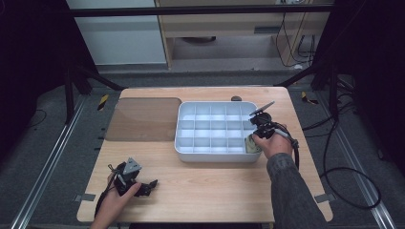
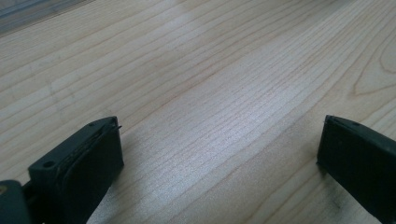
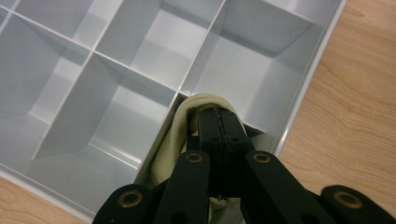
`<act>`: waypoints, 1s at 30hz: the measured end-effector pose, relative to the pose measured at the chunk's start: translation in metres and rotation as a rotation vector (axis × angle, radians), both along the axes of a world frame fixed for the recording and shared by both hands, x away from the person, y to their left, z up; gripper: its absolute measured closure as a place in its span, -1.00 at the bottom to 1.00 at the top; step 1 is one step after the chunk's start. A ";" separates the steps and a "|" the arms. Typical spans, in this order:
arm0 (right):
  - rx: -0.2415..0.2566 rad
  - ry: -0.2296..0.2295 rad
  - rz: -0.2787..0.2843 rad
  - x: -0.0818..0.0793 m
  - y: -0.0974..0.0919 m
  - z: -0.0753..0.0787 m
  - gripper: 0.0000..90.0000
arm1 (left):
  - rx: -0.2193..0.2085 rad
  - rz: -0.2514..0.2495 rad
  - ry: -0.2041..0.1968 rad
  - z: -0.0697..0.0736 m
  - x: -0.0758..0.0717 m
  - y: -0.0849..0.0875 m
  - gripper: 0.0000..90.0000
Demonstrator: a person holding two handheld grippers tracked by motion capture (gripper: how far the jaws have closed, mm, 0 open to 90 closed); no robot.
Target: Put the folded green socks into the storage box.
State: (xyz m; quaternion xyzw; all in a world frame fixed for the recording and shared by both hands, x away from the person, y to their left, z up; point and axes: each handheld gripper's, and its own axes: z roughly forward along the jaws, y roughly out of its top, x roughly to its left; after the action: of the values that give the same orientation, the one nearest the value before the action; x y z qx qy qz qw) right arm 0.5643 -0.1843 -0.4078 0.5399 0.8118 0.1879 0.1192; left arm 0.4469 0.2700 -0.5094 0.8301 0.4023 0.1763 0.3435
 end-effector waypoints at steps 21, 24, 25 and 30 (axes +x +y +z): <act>-0.062 0.049 0.028 -0.004 0.006 -0.030 1.00 | 0.006 -0.004 0.000 0.000 0.000 0.000 -1.00; -0.077 0.057 0.030 -0.002 0.008 -0.031 1.00 | 0.006 -0.004 0.000 0.000 0.000 0.000 -1.00; -0.083 0.060 0.034 -0.001 0.009 -0.031 1.00 | 0.005 -0.004 0.000 0.000 0.000 0.000 -1.00; -0.101 0.075 0.036 0.001 0.011 -0.033 1.00 | 0.007 -0.004 0.000 0.000 0.000 0.000 -1.00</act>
State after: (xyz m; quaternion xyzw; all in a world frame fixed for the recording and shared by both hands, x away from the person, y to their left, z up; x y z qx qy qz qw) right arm 0.5652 -0.1733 -0.4405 0.5252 0.8337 0.1286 0.1121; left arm 0.4470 0.2703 -0.5091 0.8322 0.4002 0.1768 0.3408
